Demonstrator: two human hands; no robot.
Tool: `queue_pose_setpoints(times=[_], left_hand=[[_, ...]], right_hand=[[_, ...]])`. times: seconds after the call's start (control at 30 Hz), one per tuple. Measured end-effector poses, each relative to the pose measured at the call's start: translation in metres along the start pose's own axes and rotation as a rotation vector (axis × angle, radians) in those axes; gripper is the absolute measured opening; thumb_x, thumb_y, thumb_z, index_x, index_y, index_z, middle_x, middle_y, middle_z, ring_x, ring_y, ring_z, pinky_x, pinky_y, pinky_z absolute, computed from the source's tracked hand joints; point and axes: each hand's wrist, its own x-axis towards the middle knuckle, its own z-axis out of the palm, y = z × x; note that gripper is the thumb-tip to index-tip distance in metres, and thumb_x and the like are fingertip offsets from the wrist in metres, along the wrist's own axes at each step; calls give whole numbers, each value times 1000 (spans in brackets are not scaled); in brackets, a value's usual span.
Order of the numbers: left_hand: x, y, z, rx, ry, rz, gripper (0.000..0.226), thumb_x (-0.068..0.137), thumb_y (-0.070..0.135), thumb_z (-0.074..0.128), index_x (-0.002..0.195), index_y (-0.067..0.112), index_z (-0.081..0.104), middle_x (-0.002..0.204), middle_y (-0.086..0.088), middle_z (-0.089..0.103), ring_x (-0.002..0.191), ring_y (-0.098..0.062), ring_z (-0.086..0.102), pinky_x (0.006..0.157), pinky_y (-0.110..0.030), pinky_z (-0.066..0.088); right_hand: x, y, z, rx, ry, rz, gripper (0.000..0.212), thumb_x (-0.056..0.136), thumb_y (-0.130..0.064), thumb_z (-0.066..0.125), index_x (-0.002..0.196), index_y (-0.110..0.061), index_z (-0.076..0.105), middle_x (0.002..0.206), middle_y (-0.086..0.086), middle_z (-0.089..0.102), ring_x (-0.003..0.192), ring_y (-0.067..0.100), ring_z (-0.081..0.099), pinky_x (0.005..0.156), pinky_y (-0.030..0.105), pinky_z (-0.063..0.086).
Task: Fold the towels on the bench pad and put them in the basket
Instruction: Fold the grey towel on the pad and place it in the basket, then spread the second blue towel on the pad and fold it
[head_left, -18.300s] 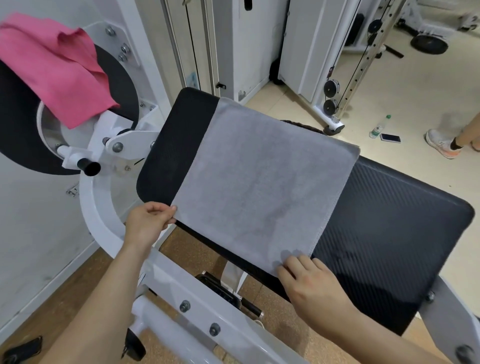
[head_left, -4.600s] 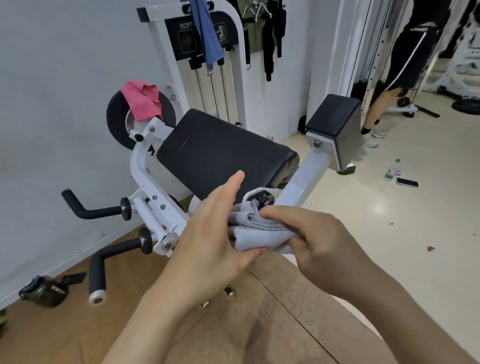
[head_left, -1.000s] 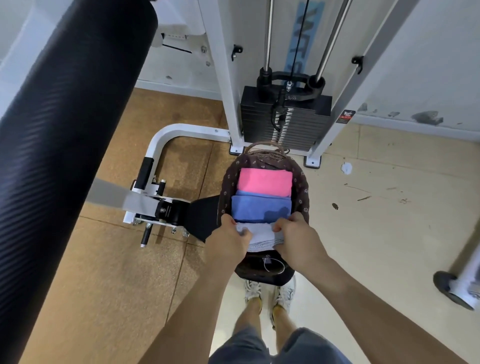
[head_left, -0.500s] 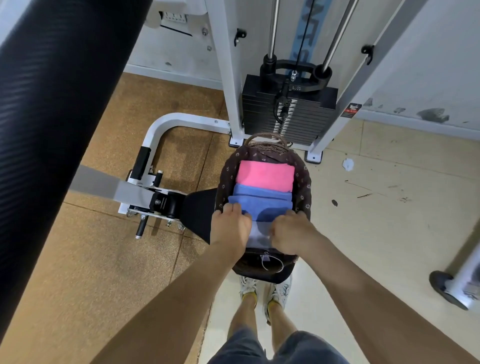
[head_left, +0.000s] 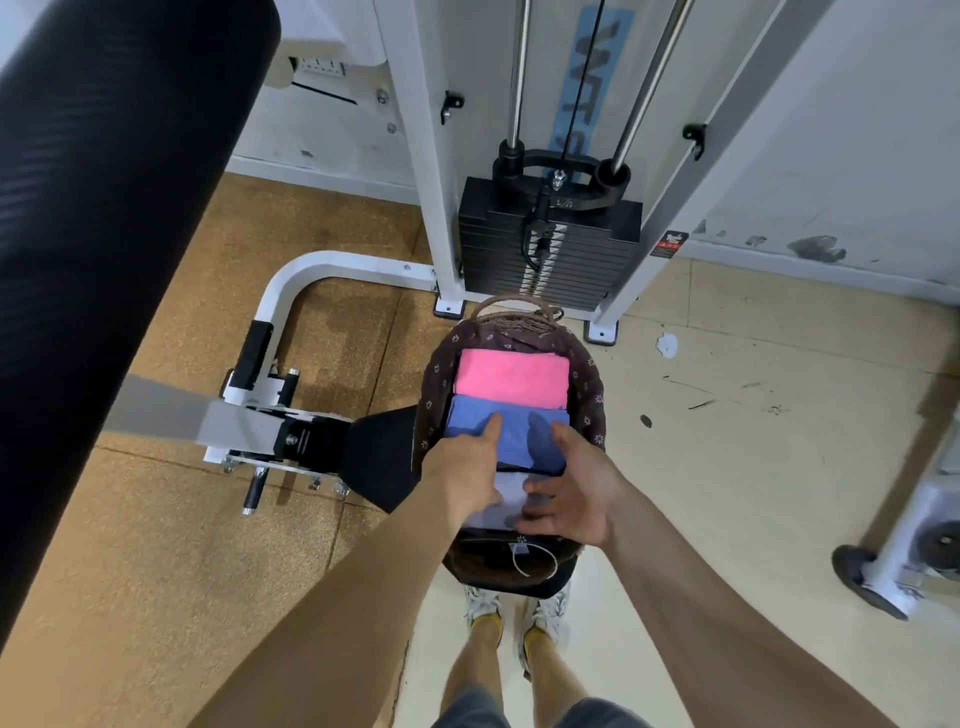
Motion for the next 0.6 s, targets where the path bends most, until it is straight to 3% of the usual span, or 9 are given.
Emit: queue_pose_setpoints(times=[0.13, 0.27, 0.33, 0.4, 0.47, 0.6], left_hand=[[10, 9, -3, 81, -70, -28, 106, 84, 31, 70, 153, 15, -9, 118, -11, 62, 102, -30, 62, 77, -38, 50], [-10, 10, -3, 192, 147, 4, 81, 83, 17, 68, 149, 12, 20, 139, -18, 36, 122, -33, 44, 84, -39, 49], [-18, 5, 2, 210, 196, 29, 70, 82, 24, 69, 141, 14, 33, 140, -14, 31, 127, -33, 33, 90, -41, 46], [-20, -2, 4, 128, 135, 21, 62, 84, 29, 66, 138, 15, 38, 139, -11, 33, 128, -31, 33, 92, -41, 46], [-23, -5, -6, -22, 99, 24, 53, 89, 28, 60, 137, 14, 43, 138, -10, 40, 127, -29, 39, 97, -39, 45], [-49, -1, -55, -410, 228, 27, 38, 95, 22, 52, 133, 15, 54, 131, -7, 57, 113, -22, 58, 96, -30, 45]], right_hand=[[-9, -10, 1, -32, 17, -46, 60, 91, -53, 52, 142, -28, 33, 135, 15, 46, 114, 44, 51, 91, 58, 48], [-4, -14, 10, -3, 37, -105, 39, 93, -47, 54, 123, -24, 46, 131, 13, 50, 118, 41, 52, 84, 54, 53], [-3, -9, 14, -9, 73, -87, 36, 95, -45, 52, 119, -19, 49, 126, 14, 52, 127, 42, 47, 79, 52, 54], [-9, -6, 18, -2, 85, -90, 38, 96, -42, 51, 122, -15, 49, 122, 14, 54, 122, 41, 51, 76, 51, 55], [-27, -10, 21, 3, 59, -130, 33, 97, -39, 49, 119, -14, 53, 118, 15, 55, 105, 36, 59, 82, 50, 53], [-84, -31, 25, 3, -4, -294, 19, 98, -34, 50, 99, -19, 61, 106, 10, 66, 98, 28, 64, 91, 45, 50]])
